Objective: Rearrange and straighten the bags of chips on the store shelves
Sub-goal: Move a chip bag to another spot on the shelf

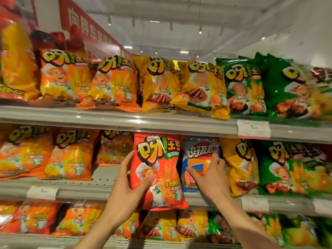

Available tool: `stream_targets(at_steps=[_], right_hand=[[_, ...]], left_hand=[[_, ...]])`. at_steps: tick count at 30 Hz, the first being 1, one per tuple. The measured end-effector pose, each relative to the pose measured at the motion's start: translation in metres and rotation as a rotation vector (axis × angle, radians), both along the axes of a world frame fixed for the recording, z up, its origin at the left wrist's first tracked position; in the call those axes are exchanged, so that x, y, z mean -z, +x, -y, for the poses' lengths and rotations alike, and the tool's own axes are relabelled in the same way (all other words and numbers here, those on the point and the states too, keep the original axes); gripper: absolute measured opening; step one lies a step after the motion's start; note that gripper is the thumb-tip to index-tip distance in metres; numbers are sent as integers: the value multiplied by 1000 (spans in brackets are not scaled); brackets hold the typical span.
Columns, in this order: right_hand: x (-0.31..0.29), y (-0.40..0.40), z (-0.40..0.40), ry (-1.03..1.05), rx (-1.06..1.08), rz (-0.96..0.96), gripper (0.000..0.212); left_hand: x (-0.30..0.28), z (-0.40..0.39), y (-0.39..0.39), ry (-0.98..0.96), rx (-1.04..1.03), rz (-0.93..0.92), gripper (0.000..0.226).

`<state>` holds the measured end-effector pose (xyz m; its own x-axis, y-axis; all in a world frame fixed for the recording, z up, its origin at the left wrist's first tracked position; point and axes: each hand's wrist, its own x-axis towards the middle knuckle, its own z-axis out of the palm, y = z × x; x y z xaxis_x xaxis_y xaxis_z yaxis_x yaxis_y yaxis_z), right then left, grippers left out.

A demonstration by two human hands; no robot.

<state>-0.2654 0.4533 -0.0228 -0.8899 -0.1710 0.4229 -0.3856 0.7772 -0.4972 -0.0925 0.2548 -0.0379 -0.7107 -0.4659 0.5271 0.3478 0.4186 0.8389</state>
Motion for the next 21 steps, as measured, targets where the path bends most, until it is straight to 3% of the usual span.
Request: stream_targets(at_steps=[13,21], right_hand=[[-43,9,25,228,-6,-238,95],[-46,17,-7,300,-47,-328,95]], left_hand=[[0,4,17,-10,-94,21,75],[7,9,18,-11,-110,11,81]])
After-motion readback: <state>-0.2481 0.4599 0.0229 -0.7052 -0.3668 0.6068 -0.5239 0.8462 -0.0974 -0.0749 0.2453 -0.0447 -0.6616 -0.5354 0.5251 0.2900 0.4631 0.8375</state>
